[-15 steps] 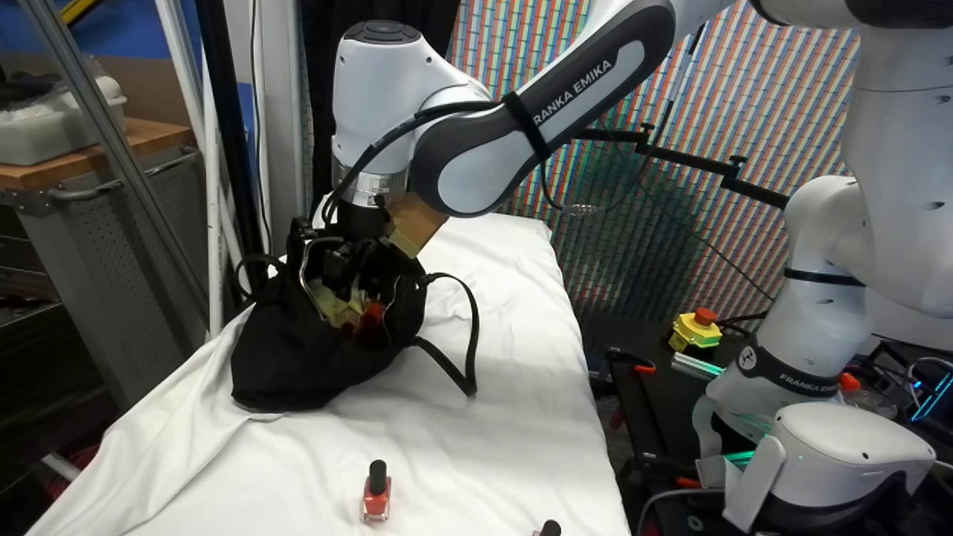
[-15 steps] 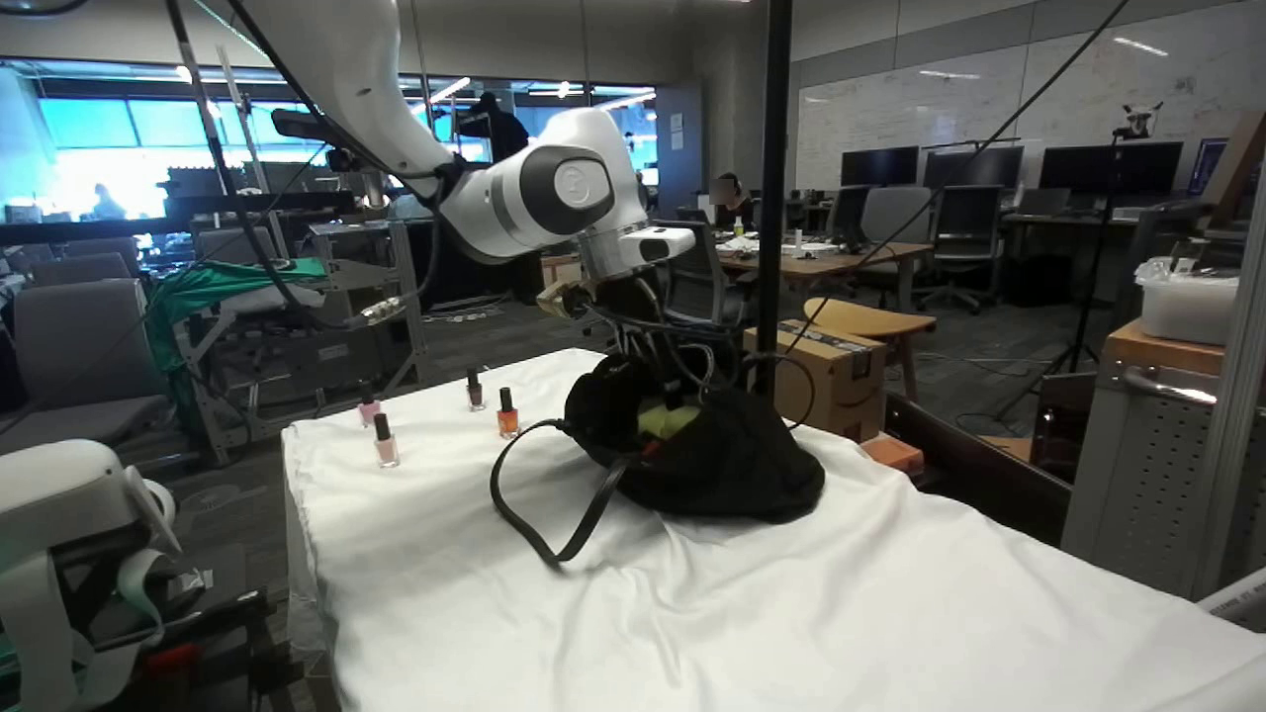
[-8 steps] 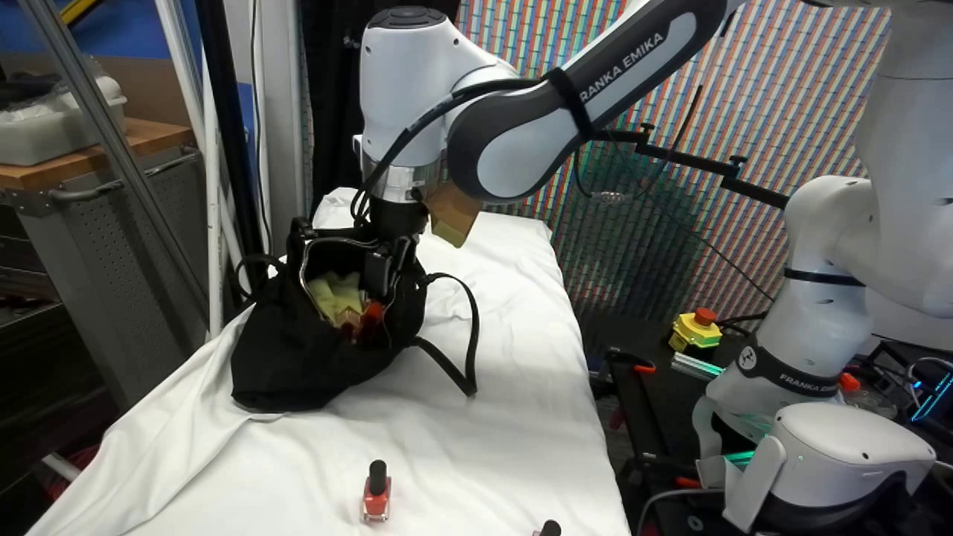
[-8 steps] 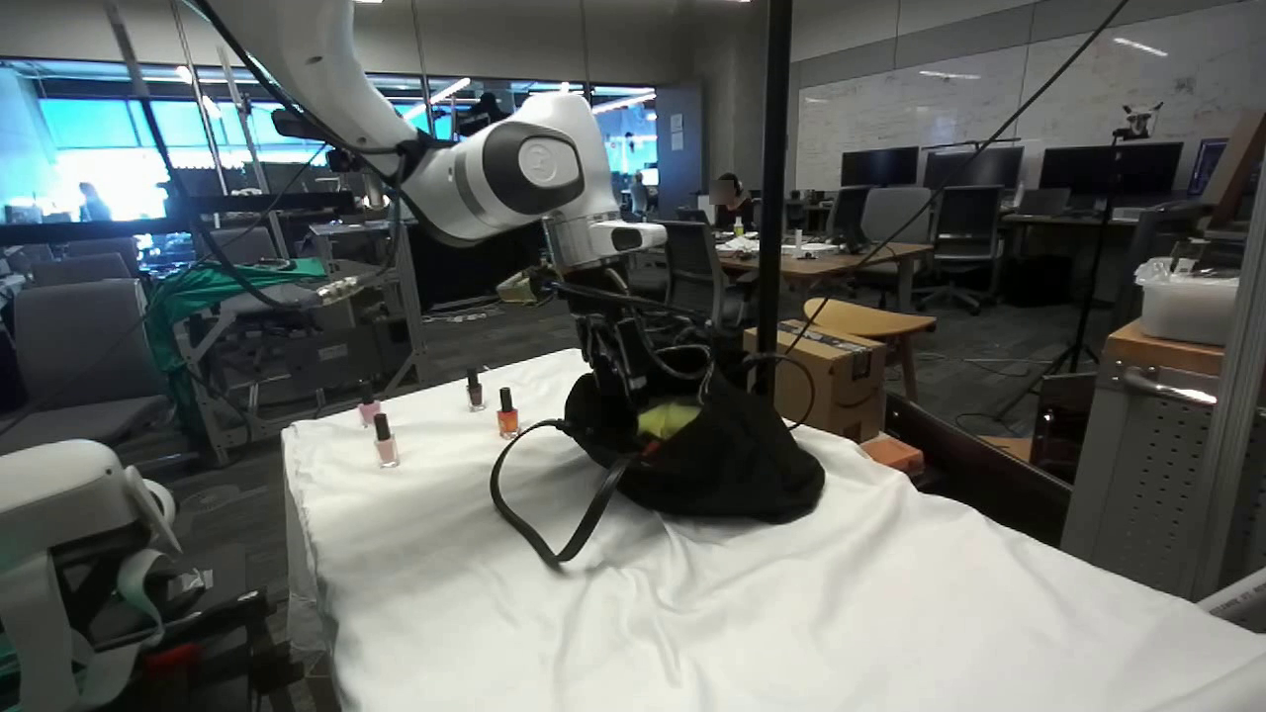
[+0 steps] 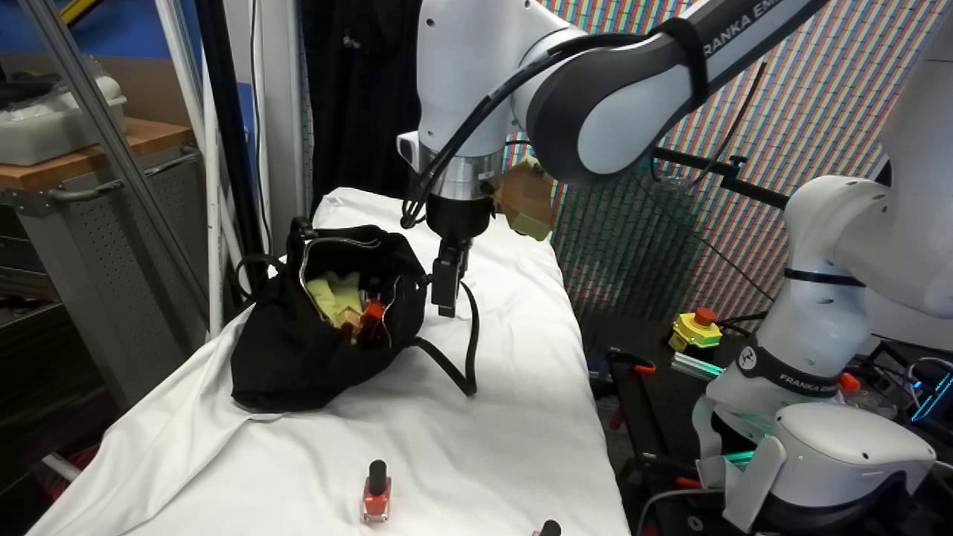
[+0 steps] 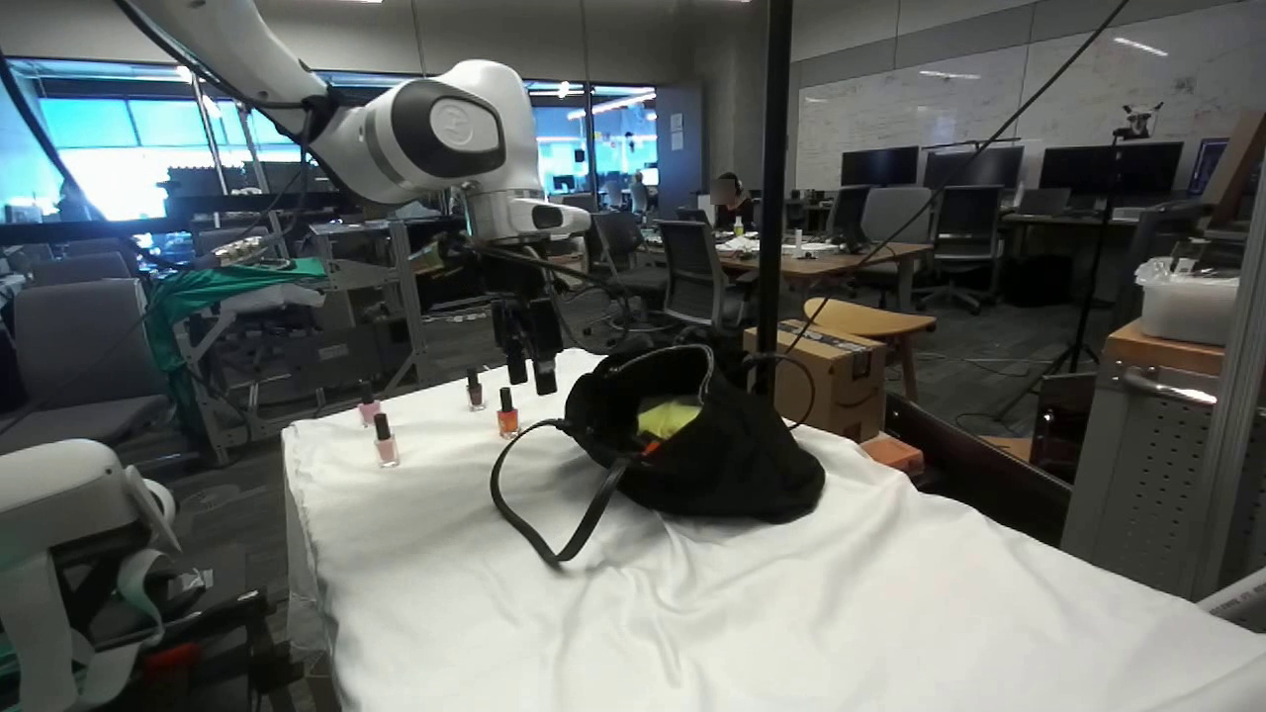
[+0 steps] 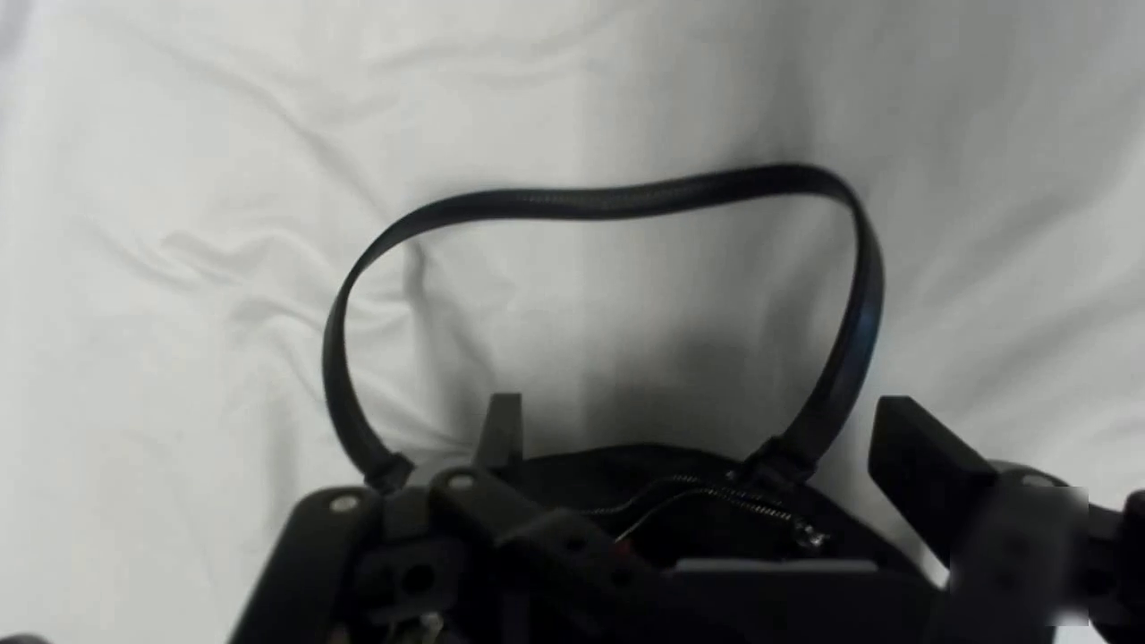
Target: Pick up the nail polish and put them in the bag
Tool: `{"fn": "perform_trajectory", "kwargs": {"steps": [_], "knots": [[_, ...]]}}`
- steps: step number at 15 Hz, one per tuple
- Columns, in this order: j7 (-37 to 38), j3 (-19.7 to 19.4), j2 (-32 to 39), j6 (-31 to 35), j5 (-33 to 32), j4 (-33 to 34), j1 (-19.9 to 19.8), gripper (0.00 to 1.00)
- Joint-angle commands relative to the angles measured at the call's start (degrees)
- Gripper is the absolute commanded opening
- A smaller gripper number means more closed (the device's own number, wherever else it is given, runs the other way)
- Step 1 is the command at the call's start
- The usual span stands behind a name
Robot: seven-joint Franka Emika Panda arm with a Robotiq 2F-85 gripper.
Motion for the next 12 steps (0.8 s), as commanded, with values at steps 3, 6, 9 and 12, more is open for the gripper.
{"fn": "perform_trajectory", "kwargs": {"steps": [3,6,9,12], "knots": [[0.7,5.27,-5.14,-2.44,5.99,-6.02,2.27,1.0],[1.51,7.84,-4.77,-2.22,8.78,-7.17,3.93,1.0],[1.97,9.93,-3.99,-2.23,11.25,-7.53,5.52,1.0],[2.54,11.73,-2.7,-1.79,13.24,-7.49,7.06,1.0]]}}
